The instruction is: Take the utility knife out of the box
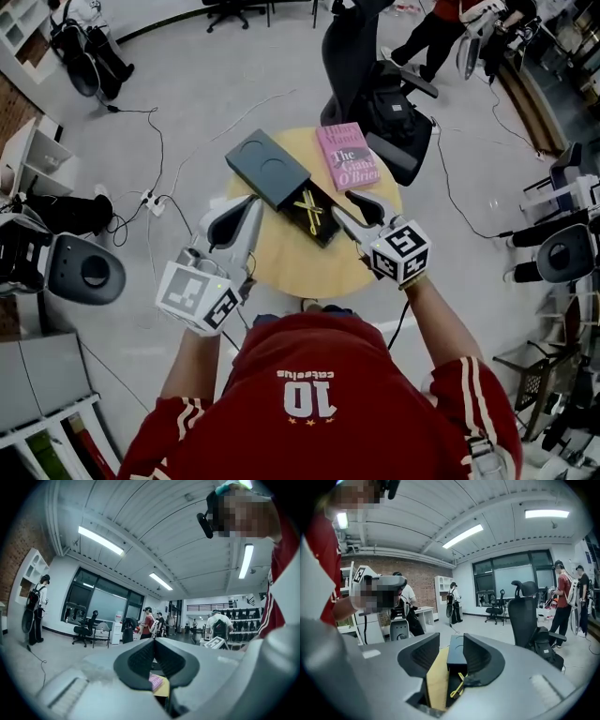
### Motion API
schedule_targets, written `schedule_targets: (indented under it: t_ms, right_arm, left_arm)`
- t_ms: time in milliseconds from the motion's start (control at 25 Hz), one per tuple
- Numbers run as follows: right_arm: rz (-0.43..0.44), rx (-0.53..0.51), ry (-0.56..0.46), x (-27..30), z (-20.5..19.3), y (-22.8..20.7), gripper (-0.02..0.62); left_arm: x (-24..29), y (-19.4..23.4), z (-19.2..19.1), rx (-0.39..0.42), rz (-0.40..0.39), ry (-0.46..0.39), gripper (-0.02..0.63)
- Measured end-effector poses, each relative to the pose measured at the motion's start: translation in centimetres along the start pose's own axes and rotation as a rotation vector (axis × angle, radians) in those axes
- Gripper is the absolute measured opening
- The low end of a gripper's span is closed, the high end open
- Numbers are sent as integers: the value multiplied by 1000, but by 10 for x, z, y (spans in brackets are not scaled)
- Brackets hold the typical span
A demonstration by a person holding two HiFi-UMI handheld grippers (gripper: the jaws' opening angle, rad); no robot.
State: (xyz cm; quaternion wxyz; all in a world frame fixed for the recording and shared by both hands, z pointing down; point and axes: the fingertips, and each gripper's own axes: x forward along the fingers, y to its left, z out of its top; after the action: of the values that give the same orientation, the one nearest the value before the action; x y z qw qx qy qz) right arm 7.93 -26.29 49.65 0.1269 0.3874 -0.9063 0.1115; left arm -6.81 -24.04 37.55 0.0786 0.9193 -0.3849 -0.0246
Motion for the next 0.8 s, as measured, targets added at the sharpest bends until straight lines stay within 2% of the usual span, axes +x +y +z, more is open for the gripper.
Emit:
schedule_targets:
  t_ms: [200, 440, 800]
  right_arm:
    - [24, -15, 105, 33, -49, -19, 156]
    - [57, -23, 228, 71, -108, -37, 152]
    - [62, -37, 529, 125, -223, -61, 156]
  left_arm:
    - [10, 16, -9, -15, 21, 2, 4]
    - [29, 18, -19, 17, 0, 18, 4]
    - [46, 14, -16, 45, -33, 37, 3]
